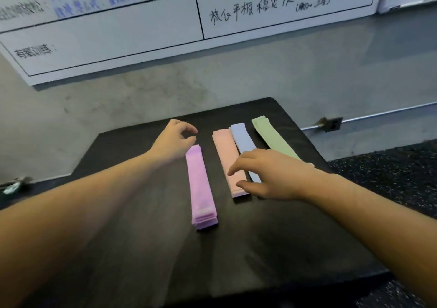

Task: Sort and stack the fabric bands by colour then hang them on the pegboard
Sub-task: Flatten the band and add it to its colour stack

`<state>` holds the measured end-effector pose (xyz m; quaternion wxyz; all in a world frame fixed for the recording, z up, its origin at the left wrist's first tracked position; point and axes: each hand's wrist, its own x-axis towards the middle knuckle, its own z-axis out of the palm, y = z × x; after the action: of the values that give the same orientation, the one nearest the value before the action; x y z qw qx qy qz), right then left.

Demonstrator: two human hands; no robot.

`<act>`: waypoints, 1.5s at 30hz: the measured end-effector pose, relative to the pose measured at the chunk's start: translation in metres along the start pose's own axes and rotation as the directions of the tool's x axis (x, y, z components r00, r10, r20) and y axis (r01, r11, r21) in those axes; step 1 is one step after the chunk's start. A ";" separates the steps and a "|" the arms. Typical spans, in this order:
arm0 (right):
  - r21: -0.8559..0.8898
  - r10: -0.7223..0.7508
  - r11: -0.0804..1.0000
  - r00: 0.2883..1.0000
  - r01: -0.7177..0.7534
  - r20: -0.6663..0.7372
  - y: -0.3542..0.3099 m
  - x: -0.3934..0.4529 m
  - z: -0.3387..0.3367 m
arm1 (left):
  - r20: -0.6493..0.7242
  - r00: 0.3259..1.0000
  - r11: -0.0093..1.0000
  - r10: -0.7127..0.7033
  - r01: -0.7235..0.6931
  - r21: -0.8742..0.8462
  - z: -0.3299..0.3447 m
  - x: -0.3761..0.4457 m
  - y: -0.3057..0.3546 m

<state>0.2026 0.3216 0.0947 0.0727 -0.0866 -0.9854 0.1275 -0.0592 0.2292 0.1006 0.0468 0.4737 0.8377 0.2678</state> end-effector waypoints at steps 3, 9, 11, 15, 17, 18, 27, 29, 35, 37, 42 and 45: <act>0.031 -0.048 0.998 0.999 0.048 -0.010 -0.044 -0.003 -0.008 | -0.014 0.999 0.999 -0.036 0.036 0.038 -0.039 -0.061 -0.013; 0.086 -0.182 0.980 0.983 0.180 0.016 -0.135 -0.001 -0.007 | -0.014 0.994 0.987 -0.113 0.114 0.115 -0.106 -0.193 -0.043; 0.091 -0.228 0.970 0.973 0.224 0.037 -0.164 0.004 -0.002 | -0.030 0.988 0.982 -0.152 0.154 0.105 -0.123 -0.237 -0.053; 0.094 -0.311 0.948 0.948 0.304 0.068 -0.230 0.018 0.010 | -0.061 0.969 0.965 -0.241 0.245 0.087 -0.153 -0.329 -0.073; 0.116 -0.366 0.927 0.927 0.356 0.077 -0.264 0.026 0.020 | -0.092 0.954 0.954 -0.285 0.292 0.073 -0.163 -0.371 -0.087; 0.130 -0.393 0.915 0.915 0.381 0.087 -0.282 0.030 0.026 | -0.106 0.945 0.947 -0.309 0.316 0.060 -0.168 -0.391 -0.096; 0.204 -0.508 0.859 0.827 0.469 0.240 -0.412 0.075 0.102 | -0.380 0.735 0.818 -0.562 0.562 -0.122 -0.187 -0.524 -0.201; 0.216 -0.510 0.859 0.812 0.464 0.283 -0.432 0.087 0.124 | -0.422 0.667 0.772 -0.614 0.619 -0.143 -0.184 -0.542 -0.224; 0.276 -0.489 0.870 0.779 0.408 0.393 -0.475 0.135 0.190 | -0.500 0.492 0.650 -0.712 0.731 -0.207 -0.167 -0.578 -0.279; 0.315 -0.471 0.877 0.776 0.362 0.420 -0.487 0.150 0.215 | -0.528 0.425 0.626 -0.735 0.724 -0.288 -0.156 -0.582 -0.293; 0.386 -0.447 0.878 0.770 0.282 0.456 -0.515 0.179 0.271 | -0.538 0.364 0.622 -0.760 0.646 -0.443 -0.133 -0.583 -0.322; 0.428 -0.441 0.870 0.773 0.243 0.457 -0.533 0.192 0.300 | -0.527 0.379 0.630 -0.761 0.626 -0.460 -0.128 -0.583 -0.335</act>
<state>-0.1151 -0.2216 -0.0284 -0.1720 0.1506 -0.9257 0.3013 -0.0409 -0.4368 -0.0575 -0.1118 -0.0632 0.8827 0.4521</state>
